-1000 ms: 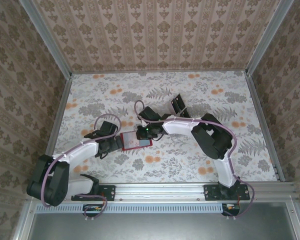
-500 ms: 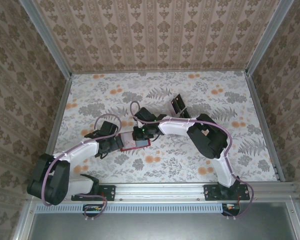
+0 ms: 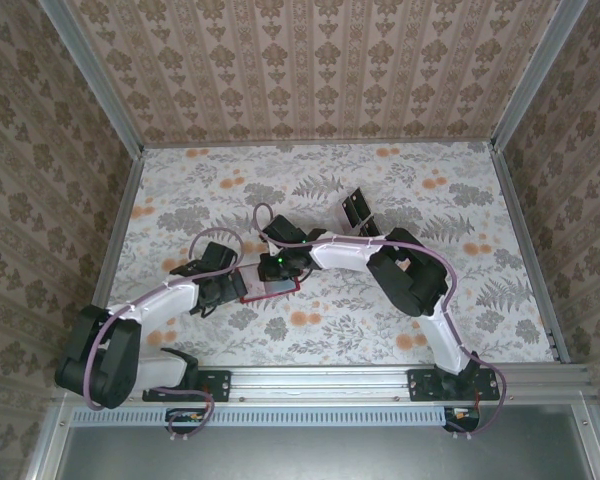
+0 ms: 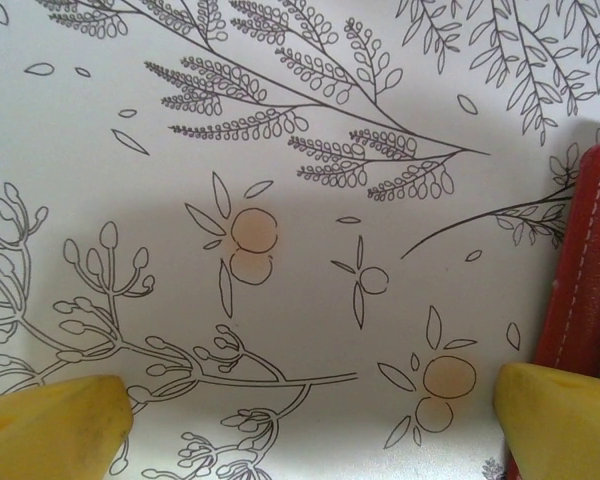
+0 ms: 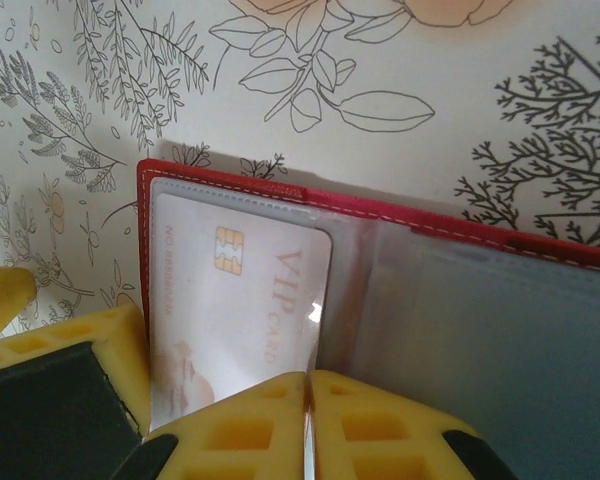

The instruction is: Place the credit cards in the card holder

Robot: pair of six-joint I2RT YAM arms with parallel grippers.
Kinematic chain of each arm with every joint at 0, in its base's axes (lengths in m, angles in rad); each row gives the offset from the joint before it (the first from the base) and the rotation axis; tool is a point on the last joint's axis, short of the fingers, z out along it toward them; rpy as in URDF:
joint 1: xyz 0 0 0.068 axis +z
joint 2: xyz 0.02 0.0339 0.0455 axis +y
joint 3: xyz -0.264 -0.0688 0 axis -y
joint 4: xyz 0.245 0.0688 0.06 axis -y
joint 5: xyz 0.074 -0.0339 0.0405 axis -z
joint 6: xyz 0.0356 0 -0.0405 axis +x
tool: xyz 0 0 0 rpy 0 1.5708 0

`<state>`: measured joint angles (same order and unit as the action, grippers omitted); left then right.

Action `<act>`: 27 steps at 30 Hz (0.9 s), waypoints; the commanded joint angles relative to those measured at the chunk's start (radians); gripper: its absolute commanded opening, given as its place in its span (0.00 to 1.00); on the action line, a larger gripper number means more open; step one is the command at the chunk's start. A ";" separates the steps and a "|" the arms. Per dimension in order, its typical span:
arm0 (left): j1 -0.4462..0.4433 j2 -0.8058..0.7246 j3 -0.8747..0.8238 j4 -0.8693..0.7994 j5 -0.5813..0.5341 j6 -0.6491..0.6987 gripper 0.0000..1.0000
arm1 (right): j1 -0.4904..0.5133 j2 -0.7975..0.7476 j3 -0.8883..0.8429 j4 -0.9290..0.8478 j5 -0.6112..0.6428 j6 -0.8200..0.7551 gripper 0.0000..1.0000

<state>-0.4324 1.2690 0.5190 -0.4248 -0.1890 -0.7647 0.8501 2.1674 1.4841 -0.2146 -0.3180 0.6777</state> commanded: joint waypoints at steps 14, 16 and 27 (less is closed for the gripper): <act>-0.005 -0.031 0.031 -0.021 0.057 0.013 1.00 | -0.056 -0.172 -0.270 0.103 0.025 0.024 0.40; -0.006 -0.034 0.044 -0.026 0.065 0.031 1.00 | -0.064 -0.180 -0.314 0.120 0.027 0.035 0.40; -0.016 0.005 0.080 0.004 0.114 0.097 1.00 | -0.069 -0.275 -0.405 0.227 -0.017 0.064 0.52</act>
<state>-0.4393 1.2545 0.5674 -0.4271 -0.0998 -0.7086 0.7853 1.9259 1.0969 0.0166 -0.3233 0.7368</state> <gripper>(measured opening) 0.997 0.508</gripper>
